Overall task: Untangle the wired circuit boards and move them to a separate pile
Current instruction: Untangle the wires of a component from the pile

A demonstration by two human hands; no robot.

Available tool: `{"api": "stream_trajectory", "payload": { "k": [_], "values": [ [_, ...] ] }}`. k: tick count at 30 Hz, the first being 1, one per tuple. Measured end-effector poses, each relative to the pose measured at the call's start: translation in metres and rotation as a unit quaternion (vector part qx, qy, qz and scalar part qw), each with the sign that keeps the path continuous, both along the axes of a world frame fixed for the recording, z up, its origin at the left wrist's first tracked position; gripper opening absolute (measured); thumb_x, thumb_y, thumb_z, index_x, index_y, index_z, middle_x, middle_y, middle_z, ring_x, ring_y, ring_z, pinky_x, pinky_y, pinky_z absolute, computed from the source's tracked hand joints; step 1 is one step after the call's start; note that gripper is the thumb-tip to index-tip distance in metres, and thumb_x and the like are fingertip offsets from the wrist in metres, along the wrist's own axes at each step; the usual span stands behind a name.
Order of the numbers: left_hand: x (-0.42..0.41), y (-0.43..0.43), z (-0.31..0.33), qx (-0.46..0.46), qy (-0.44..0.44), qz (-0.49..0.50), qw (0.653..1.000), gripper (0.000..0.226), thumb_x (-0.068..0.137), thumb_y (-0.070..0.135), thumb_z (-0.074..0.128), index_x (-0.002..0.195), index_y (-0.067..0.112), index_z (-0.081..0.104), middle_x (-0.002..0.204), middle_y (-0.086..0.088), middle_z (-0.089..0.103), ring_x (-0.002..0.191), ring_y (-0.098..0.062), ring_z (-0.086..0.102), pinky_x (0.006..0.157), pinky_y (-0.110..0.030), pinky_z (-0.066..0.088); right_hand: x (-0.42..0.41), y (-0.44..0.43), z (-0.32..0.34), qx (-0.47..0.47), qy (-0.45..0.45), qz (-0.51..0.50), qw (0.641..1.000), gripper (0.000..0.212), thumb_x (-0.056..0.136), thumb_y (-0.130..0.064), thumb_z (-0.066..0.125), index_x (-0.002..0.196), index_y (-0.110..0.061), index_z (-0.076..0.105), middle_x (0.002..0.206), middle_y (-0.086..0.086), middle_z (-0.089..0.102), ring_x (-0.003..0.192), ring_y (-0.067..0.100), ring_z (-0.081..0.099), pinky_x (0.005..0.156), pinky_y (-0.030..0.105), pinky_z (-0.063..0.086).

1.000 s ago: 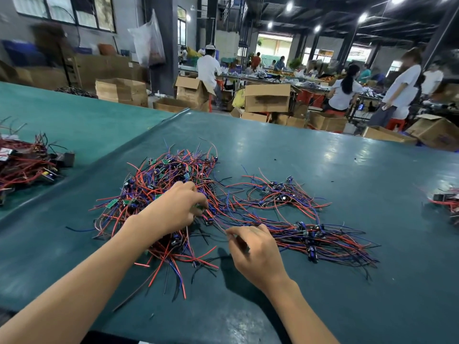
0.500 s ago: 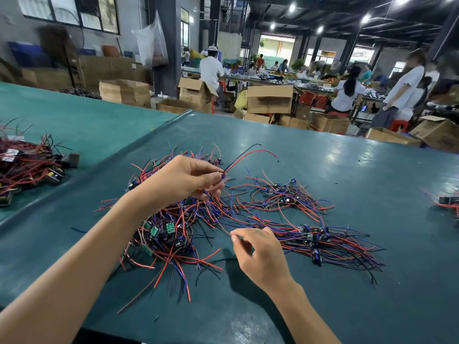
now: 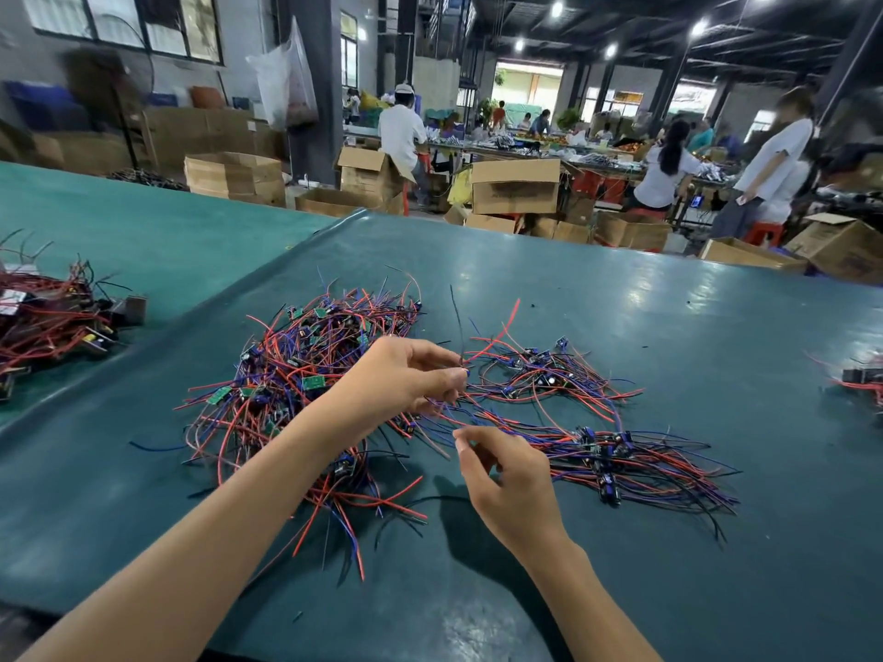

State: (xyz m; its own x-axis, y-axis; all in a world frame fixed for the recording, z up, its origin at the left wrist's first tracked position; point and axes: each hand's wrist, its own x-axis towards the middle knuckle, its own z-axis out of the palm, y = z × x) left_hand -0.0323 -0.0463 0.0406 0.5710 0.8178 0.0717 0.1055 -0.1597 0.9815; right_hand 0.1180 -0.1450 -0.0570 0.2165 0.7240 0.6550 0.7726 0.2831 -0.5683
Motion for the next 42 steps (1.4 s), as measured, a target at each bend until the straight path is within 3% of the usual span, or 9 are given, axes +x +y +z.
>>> {"api": "stream_trajectory", "payload": {
  "k": [5,10,15,22,24,27,32,38,42],
  "values": [
    [0.05,0.023,0.014,0.255,0.193,0.084,0.944,0.015,0.081,0.031,0.08,0.089,0.019,0.08,0.082,0.001,0.078,0.079,-0.01,0.071,0.077,-0.022,0.053,0.0,0.0,0.001,0.003,-0.016,-0.007,1.0,0.007,0.088,-0.012,0.071,0.091,-0.015,0.076,0.089,-0.013,0.075,0.076,0.004,0.064,0.079,0.03,0.049],
    [0.098,0.045,0.024,0.248,0.26,0.06,0.931,0.017,0.082,0.028,0.078,0.082,0.012,0.081,0.077,-0.008,0.076,0.077,-0.018,0.071,0.076,-0.03,0.057,0.003,0.0,0.0,-0.026,-0.017,-0.006,0.999,0.01,0.09,-0.017,0.068,0.096,-0.019,0.076,0.088,-0.013,0.075,0.081,0.003,0.062,0.076,0.034,0.052],
    [0.131,0.06,0.011,0.062,0.183,0.086,0.977,0.026,0.08,0.022,0.083,0.071,0.0,0.075,0.059,-0.009,0.069,0.036,-0.011,0.049,0.046,-0.021,0.045,0.0,0.001,0.001,-0.069,-0.041,0.014,0.997,0.014,0.093,-0.024,0.061,0.097,-0.022,0.074,0.09,-0.014,0.074,0.079,0.005,0.063,0.082,0.035,0.048],
    [0.153,0.045,-0.011,-0.258,-0.032,0.002,0.966,0.035,0.097,0.005,0.063,0.127,-0.012,0.054,0.117,-0.023,0.059,0.072,-0.03,0.068,0.055,-0.031,0.062,0.001,0.001,0.001,-0.064,-0.061,0.006,0.996,0.008,0.092,-0.023,0.063,0.093,-0.022,0.071,0.074,-0.01,0.069,0.066,0.011,0.055,0.073,0.022,0.037],
    [0.146,0.037,-0.021,-0.208,-0.01,-0.011,0.978,0.022,0.102,0.011,0.057,0.118,-0.003,0.058,0.122,-0.021,0.059,0.071,-0.028,0.072,0.049,-0.029,0.059,0.002,0.001,0.0,-0.064,-0.056,0.005,0.996,0.009,0.091,-0.023,0.063,0.091,-0.022,0.071,0.071,-0.008,0.068,0.064,0.012,0.053,0.069,0.022,0.034],
    [0.12,0.035,-0.029,0.028,0.101,0.044,0.993,0.019,0.098,0.015,0.056,0.1,0.003,0.071,0.108,-0.017,0.074,0.073,-0.019,0.076,0.052,-0.024,0.055,0.004,0.002,-0.001,-0.073,-0.062,0.013,0.995,0.014,0.093,-0.028,0.058,0.093,-0.023,0.071,0.07,-0.009,0.065,0.066,0.011,0.05,0.065,0.021,0.032],
    [0.044,0.051,-0.021,0.356,0.371,0.095,0.852,0.026,0.093,0.017,0.054,0.113,0.011,0.07,0.113,-0.011,0.068,0.11,-0.031,0.061,0.092,-0.04,0.051,-0.001,0.002,0.002,-0.051,-0.071,0.013,0.996,0.008,0.089,-0.021,0.064,0.088,-0.019,0.072,0.072,-0.007,0.068,0.064,0.014,0.056,0.066,0.03,0.044],
    [-0.008,0.044,-0.026,0.385,0.569,0.183,0.703,0.041,0.097,0.043,0.05,0.122,0.012,0.06,0.127,-0.012,0.058,0.122,-0.035,0.049,0.095,-0.044,0.045,0.0,-0.001,0.005,-0.082,-0.058,0.014,0.995,0.011,0.091,-0.02,0.064,0.093,-0.018,0.075,0.083,-0.008,0.074,0.074,0.013,0.062,0.074,0.032,0.05],
    [-0.045,0.05,-0.033,0.329,0.505,0.253,0.757,0.059,0.101,0.06,0.034,0.115,0.012,0.066,0.121,-0.014,0.063,0.118,-0.037,0.053,0.096,-0.046,0.046,0.0,0.0,0.006,-0.101,-0.06,0.019,0.993,0.011,0.091,-0.016,0.068,0.098,-0.015,0.076,0.094,-0.004,0.077,0.086,0.022,0.068,0.083,0.036,0.051]
  ]
}}
